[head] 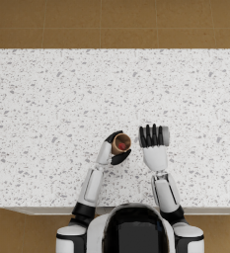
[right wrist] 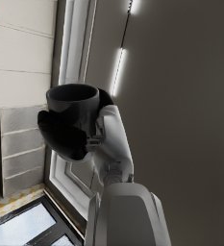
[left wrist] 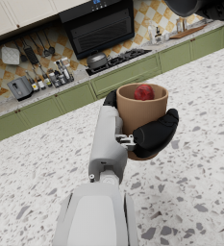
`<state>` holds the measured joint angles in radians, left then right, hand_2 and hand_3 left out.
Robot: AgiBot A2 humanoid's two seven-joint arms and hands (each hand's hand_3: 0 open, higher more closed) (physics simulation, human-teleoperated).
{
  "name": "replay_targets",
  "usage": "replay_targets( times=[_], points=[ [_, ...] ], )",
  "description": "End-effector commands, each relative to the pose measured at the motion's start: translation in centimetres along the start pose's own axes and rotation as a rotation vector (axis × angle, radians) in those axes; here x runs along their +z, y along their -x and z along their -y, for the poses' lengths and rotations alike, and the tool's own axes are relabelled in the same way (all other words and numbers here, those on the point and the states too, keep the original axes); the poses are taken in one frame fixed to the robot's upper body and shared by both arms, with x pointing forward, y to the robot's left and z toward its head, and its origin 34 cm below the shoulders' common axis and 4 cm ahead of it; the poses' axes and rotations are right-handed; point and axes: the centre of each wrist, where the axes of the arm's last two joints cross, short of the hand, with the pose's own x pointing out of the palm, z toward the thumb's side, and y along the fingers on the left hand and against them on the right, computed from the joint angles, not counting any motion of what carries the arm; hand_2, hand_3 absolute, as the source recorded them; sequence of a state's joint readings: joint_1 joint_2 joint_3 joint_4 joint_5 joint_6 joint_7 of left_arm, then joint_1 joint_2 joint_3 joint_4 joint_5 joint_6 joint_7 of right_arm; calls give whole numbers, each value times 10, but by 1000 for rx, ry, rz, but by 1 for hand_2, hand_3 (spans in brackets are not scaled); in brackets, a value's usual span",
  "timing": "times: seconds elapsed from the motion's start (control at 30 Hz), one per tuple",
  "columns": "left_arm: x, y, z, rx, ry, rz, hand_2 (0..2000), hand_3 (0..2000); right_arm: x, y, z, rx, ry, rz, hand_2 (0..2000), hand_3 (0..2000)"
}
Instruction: Pick up two cups and pour the berry on the right into the cup on the left
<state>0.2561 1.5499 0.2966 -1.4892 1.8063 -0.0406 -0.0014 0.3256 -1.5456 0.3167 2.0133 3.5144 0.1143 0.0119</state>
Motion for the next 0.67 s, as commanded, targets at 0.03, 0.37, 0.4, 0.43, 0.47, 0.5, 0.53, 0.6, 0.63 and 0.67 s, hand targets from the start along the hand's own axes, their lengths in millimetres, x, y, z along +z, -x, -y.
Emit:
replay_targets(
  times=[0.03, 0.37, 0.4, 0.43, 0.47, 0.5, 0.53, 0.6, 0.63, 0.67],
  points=[
    [8, 0, -9, 3, -27, 2, 2000, 1280, -1, 5, 4, -21, -17, -13, 2000, 1280],
    [1, -1, -4, 1, -2, 4, 2000, 1280, -1, -2, 0, 16, -22, -69, 2000, 1280],
    [1, 0, -4, 1, -2, 4, 2000, 1280, -1, -2, 0, 17, -22, -70, 2000, 1280],
    [1, 0, -4, 1, -2, 4, 2000, 1280, -1, -2, 0, 18, -22, -70, 2000, 1280],
    [1, 0, -4, 1, -2, 4, 2000, 1280, -1, -2, 0, 18, -22, -70, 2000, 1280],
    [1, 0, -4, 1, -2, 4, 2000, 1280, -1, -2, 0, 19, -22, -70, 2000, 1280],
    [1, 0, -4, 2, -2, 4, 2000, 1280, -1, -3, -1, 19, -22, -71, 2000, 1280],
    [1, 0, -4, 2, -2, 4, 2000, 1280, -1, -3, -1, 19, -22, -71, 2000, 1280],
    [1, 0, -4, 2, -2, 4, 2000, 1280, -1, -3, -1, 19, -22, -71, 2000, 1280],
    [1, 0, -4, 2, -2, 4, 2000, 1280, -1, -3, -1, 19, -22, -71, 2000, 1280]
  ],
)
